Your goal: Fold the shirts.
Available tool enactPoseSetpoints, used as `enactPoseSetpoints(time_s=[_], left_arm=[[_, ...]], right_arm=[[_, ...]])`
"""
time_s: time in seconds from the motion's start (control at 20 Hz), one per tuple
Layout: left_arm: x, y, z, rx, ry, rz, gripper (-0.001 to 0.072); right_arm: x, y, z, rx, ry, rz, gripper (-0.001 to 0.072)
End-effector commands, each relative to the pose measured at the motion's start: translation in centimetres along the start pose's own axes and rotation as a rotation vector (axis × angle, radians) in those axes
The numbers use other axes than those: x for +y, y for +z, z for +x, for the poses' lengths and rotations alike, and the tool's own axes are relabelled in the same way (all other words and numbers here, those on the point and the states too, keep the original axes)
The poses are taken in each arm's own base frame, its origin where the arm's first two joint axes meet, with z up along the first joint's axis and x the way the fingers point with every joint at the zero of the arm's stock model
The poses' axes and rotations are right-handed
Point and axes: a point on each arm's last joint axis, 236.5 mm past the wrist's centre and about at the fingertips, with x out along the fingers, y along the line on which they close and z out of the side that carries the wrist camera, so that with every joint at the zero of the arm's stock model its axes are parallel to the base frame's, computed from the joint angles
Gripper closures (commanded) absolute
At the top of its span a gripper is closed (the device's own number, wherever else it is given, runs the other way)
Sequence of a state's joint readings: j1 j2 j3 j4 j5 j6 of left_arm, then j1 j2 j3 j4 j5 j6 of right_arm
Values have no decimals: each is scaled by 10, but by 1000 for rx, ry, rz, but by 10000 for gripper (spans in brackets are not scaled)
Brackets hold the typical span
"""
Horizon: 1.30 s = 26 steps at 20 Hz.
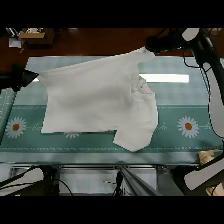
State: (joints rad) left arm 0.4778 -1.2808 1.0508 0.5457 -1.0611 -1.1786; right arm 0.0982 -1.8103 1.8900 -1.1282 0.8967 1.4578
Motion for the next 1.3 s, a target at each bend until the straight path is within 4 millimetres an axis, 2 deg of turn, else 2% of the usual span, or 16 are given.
enactPoseSetpoints(time_s=[0.0,0.05,0.1,0.15,0.2,0.25,0.3,0.35,0.4,0.5,0.55,0.65,0.7,0.85,1.0,1.25], left_arm=[[29,-14,26,80,8,-64,546],[32,-17,25,95,3,-73,361],[33,-17,18,106,-4,-78,267],[35,-16,7,126,-5,-73,266],[45,-19,-10,169,23,-65,268],[63,-29,-26,225,92,-93,280],[91,-48,-45,300,209,-157,284],[120,-73,-65,385,335,-211,283],[143,-102,-84,485,445,-254,281],[161,-147,-104,625,513,-301,262],[163,-161,-105,648,508,-327,231],[167,-182,-101,691,488,-345,82],[169,-188,-99,698,485,-345,49],[178,-193,-93,677,496,-351,44],[188,-197,-80,644,493,-370,45],[185,-189,-32,533,350,-471,54]], right_arm=[[-12,-11,6,39,-44,-31,321],[-15,-14,-1,62,-56,-74,294],[-20,-18,-15,100,-81,-124,294],[-31,-26,-33,156,-128,-173,294],[-54,-40,-57,246,-215,-222,294],[-86,-58,-84,360,-335,-253,295],[-121,-77,-115,487,-465,-255,294],[-143,-91,-132,546,-513,-179,295],[-151,-106,-135,570,-471,-83,296],[-150,-135,-128,599,-301,93,295],[-147,-147,-124,606,-220,161,288],[-146,-169,-117,617,-93,246,262],[-150,-178,-116,623,-68,270,221],[-166,-199,-112,620,-58,335,218],[-170,-208,-107,606,-40,368,218],[-160,-204,-106,589,-2,389,219]])
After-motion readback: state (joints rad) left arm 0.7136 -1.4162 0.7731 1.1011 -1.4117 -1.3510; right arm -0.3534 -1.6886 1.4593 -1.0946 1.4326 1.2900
